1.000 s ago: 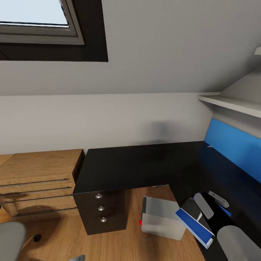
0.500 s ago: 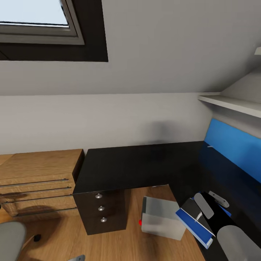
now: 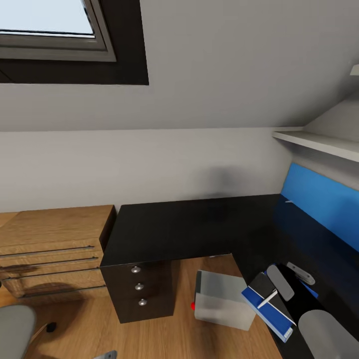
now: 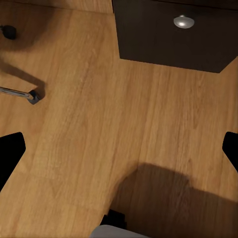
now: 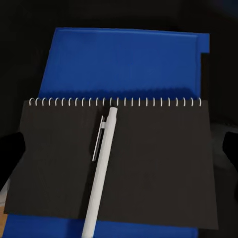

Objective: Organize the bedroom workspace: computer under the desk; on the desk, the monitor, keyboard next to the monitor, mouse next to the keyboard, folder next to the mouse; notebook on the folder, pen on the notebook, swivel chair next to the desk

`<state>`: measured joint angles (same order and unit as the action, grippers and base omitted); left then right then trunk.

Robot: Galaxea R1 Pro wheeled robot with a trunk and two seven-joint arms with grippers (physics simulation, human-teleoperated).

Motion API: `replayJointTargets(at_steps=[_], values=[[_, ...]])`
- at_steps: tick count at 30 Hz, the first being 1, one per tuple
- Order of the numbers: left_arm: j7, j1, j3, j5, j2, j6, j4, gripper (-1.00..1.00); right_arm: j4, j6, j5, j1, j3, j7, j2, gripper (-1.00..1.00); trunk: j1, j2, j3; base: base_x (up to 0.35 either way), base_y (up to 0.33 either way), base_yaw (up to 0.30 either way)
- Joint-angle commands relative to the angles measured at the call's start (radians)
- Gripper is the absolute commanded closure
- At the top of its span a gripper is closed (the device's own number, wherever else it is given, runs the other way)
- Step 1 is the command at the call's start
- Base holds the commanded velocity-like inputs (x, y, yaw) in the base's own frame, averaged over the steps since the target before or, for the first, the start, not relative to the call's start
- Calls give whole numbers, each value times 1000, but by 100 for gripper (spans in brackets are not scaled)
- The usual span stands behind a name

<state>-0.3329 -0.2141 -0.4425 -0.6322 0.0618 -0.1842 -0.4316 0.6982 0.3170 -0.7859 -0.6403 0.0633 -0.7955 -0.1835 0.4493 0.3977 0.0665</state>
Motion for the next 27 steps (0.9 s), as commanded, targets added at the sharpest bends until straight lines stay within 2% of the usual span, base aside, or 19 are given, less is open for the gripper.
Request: replayJointTargets(at_steps=[1,3,6,8,9,11,12,14,16,17,20,22,23,25,27], values=[[-6,-1,-9,-9,1,-4,-1,-100,4,7,-4,-1,6,-8,-2,-100,1,2,2,0,0,0],[-6,-1,-9,-10,1,-3,-1,-100,22,6,-5,-1,7,-11,-1,-100,1,2,2,0,0,0],[-6,-1,-9,-10,1,-3,-1,-100,129,9,-5,0,8,-31,2,-100,1,2,2,0,0,0],[-6,-1,-9,-10,1,-3,-1,-100,196,11,-6,3,10,-68,4,-100,1,2,2,0,0,0],[-6,-1,-9,-10,0,-3,-1,-100,257,13,-9,5,15,-118,11,-100,1,2,2,0,0,0],[-6,-1,-10,-11,0,-3,-1,-100,294,15,-11,7,31,-162,33,-100,1,2,2,0,0,0],[-6,-1,-10,-11,0,-3,-1,-100,308,15,-10,7,51,-183,58,-100,1,2,2,0,0,30],[-6,-1,-10,-11,0,-3,-1,-100,316,15,-10,7,81,-197,87,-100,1,2,2,0,0,82],[-6,-1,-11,-11,0,-3,-1,-100,311,12,-8,8,169,-211,144,-100,1,2,2,0,0,180],[-6,-1,-11,-11,0,-4,0,-100,259,-3,-6,8,311,-216,202,-100,1,2,2,0,0,248],[-6,-1,-10,-10,1,-5,0,-100,199,-88,-6,8,471,-217,257,-100,1,2,2,-9,5,262],[-6,-1,-11,-9,1,-6,0,-100,172,-140,-7,8,537,-214,272,-100,1,2,2,-126,104,269],[-6,-1,-11,-8,1,-6,-1,-100,165,-151,-7,8,551,-213,275,-100,1,2,2,-172,151,270],[-6,-1,-10,-8,1,-5,0,-100,124,-206,-6,8,609,-209,291,-100,1,2,2,-212,191,271],[-6,-1,-11,-8,1,-3,0,-100,101,-241,-6,8,633,-203,301,-100,1,2,2,-234,211,272]])
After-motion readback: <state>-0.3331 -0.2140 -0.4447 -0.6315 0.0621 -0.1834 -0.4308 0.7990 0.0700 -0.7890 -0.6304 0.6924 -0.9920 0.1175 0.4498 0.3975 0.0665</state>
